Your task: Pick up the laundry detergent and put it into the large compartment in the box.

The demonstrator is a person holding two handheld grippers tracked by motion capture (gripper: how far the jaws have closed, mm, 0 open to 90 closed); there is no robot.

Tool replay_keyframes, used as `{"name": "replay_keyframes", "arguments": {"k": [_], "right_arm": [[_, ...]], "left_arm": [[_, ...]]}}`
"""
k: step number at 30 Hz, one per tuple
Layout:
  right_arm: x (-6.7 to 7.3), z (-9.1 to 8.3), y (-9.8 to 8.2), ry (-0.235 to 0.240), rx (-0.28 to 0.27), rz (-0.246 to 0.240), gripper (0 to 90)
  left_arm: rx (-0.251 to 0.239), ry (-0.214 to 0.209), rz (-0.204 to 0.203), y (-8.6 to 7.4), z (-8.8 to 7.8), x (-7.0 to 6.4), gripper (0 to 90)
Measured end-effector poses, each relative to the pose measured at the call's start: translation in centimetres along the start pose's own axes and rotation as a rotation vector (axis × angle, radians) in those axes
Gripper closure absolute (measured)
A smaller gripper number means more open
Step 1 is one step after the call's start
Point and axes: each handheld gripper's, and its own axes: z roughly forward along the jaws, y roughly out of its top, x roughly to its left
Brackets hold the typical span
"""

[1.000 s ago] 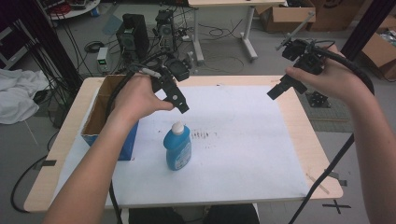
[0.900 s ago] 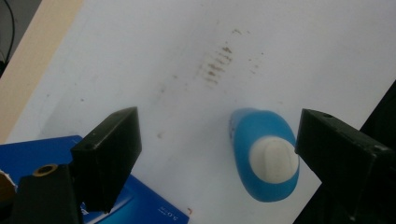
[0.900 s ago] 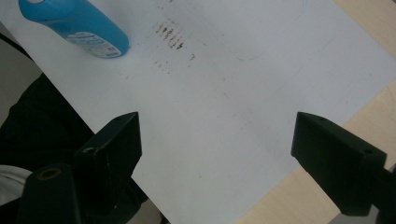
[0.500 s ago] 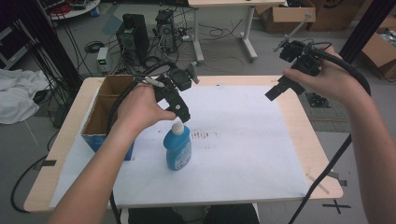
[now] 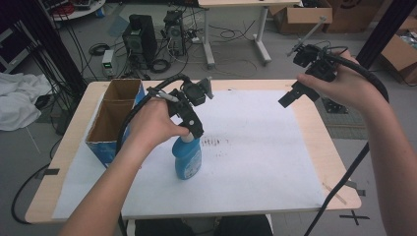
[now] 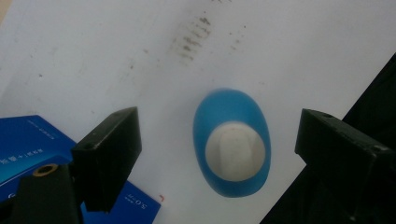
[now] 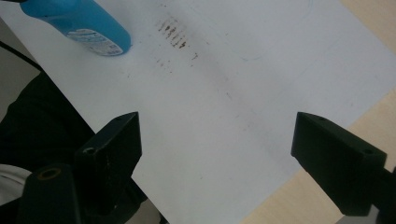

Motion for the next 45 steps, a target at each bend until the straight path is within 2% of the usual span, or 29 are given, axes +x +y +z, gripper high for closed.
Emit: {"name": "replay_keyframes", "arguments": {"k": [16, 26, 33, 45], "right_arm": [[-0.1, 0.3, -0.1, 0.005, -0.003, -0.003, 16.0], [0.0, 0.6, 0.1, 0.006, 0.001, -0.005, 16.0], [0.1, 0.6, 0.1, 0.016, -0.003, -0.013, 16.0], [0.1, 0.8, 0.1, 0.012, 0.004, -0.011, 16.0]], "left_arm": [[0.043, -0.009, -0.014, -0.5, 2.4, -0.9, 15.4], [0.060, -0.015, -0.025, -0.7, 3.8, -1.0, 15.4], [0.097, -0.012, -0.030, -0.7, 5.1, -1.1, 15.5], [0.129, -0.011, -0.041, -0.6, 6.5, -1.3, 15.5]]}}
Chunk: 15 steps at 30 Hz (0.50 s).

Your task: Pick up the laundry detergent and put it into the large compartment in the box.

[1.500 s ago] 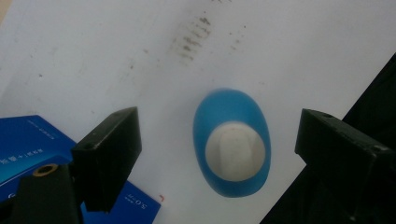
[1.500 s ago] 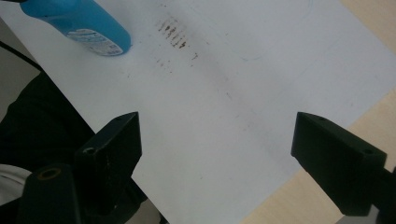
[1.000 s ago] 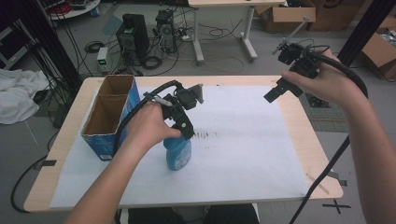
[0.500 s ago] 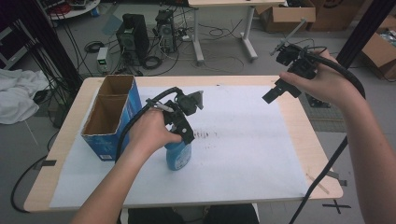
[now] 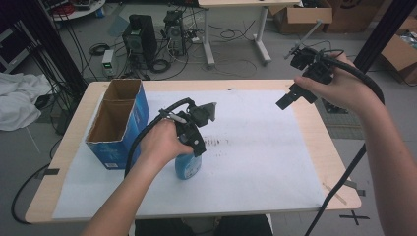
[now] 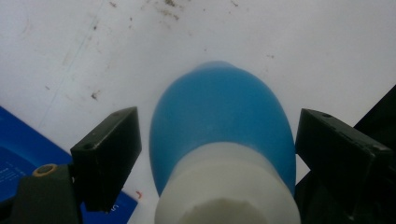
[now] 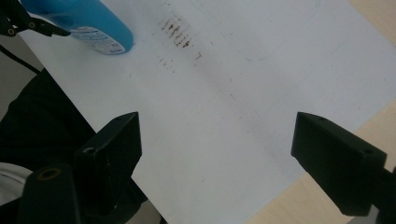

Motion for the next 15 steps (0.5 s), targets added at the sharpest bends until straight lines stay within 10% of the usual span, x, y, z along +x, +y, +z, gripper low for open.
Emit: {"name": "replay_keyframes", "arguments": {"k": [15], "right_arm": [[0.04, -0.23, -0.06, -0.005, -0.007, -0.002, 16.0]], "left_arm": [[0.007, 0.003, 0.000, 0.04, 0.75, -0.17, 15.8]]}}
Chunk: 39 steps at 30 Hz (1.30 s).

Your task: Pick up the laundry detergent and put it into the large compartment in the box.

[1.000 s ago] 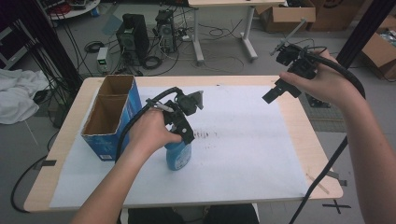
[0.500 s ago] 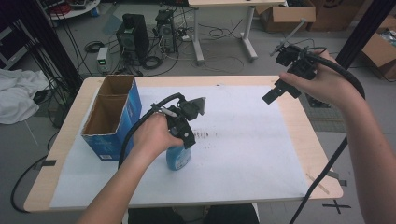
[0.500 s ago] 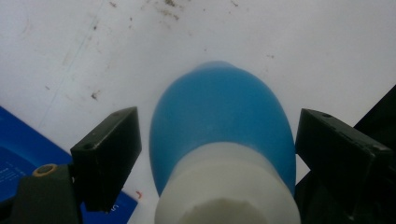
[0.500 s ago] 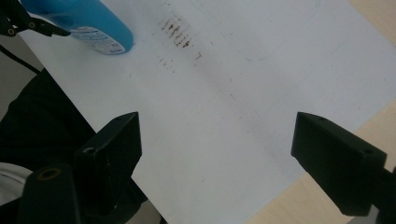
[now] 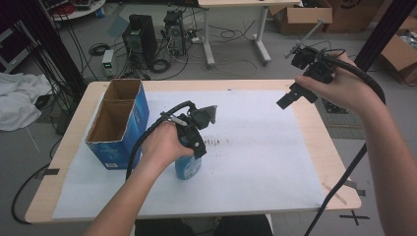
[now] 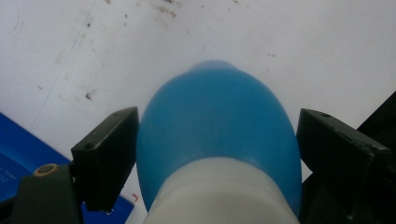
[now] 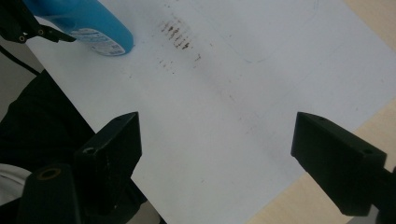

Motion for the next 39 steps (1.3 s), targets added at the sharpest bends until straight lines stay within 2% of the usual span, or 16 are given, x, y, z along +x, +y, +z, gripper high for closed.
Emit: {"name": "replay_keyframes", "arguments": {"k": [4, 11, 13, 24, 39], "right_arm": [[0.00, 0.03, 0.06, -0.016, 0.006, 0.005, 16.0], [0.11, 0.28, 0.29, -0.005, 0.010, -0.006, 15.9], [0.09, 0.33, 0.37, -0.001, 0.008, -0.004, 16.1], [-0.10, 0.27, 0.25, -0.001, 0.006, 0.004, 16.1], [-0.23, 0.07, -0.03, -0.003, 0.002, 0.006, 16.0]], "left_arm": [[0.002, 0.005, -0.003, -0.01, 0.11, 0.01, 18.1], [0.003, 0.001, -0.007, -0.11, 0.23, 0.08, 19.4], [0.007, 0.009, -0.009, -0.17, 0.26, 0.08, 20.4], [0.009, -0.004, -0.019, -0.01, 0.25, 0.23, 22.3], [0.025, 0.012, -0.032, 0.11, 0.27, 0.17, 26.3]]}}
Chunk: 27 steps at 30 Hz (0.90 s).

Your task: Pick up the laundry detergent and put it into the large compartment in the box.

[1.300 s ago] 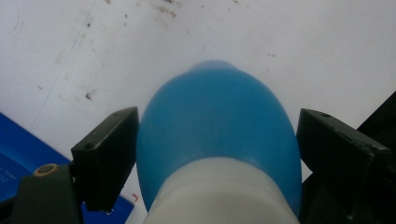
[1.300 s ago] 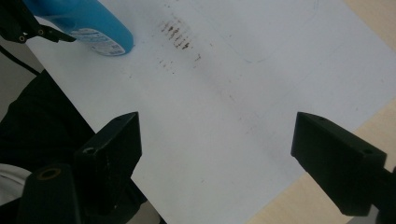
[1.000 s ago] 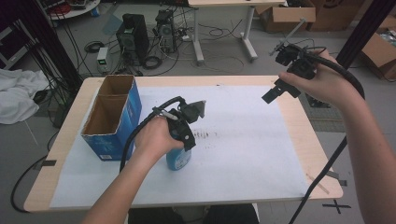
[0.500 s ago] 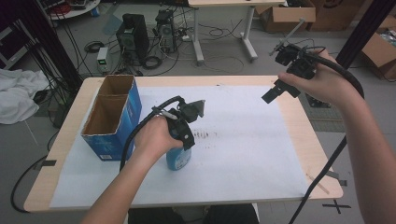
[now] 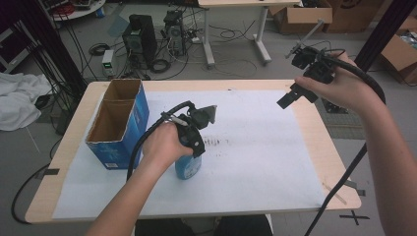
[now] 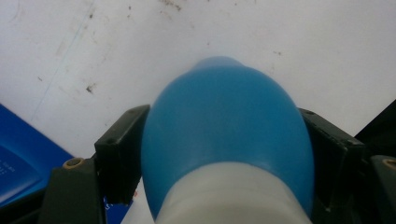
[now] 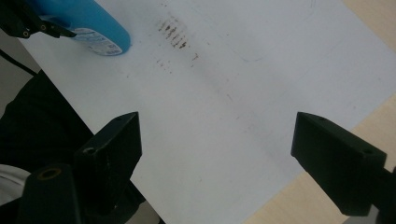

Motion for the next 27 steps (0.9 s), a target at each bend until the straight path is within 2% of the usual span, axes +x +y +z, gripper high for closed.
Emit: {"name": "replay_keyframes", "arguments": {"k": [20, 27], "right_arm": [[-0.16, 0.18, 0.13, 0.005, -0.001, -0.002, 16.0], [-0.25, 0.34, 0.07, 0.007, -0.002, -0.001, 16.0]], "left_arm": [[0.002, 0.003, -0.014, 0.08, 0.02, 0.01, 32.3], [-0.006, -0.015, -0.017, 0.09, -0.19, 0.13, 35.7]]}}
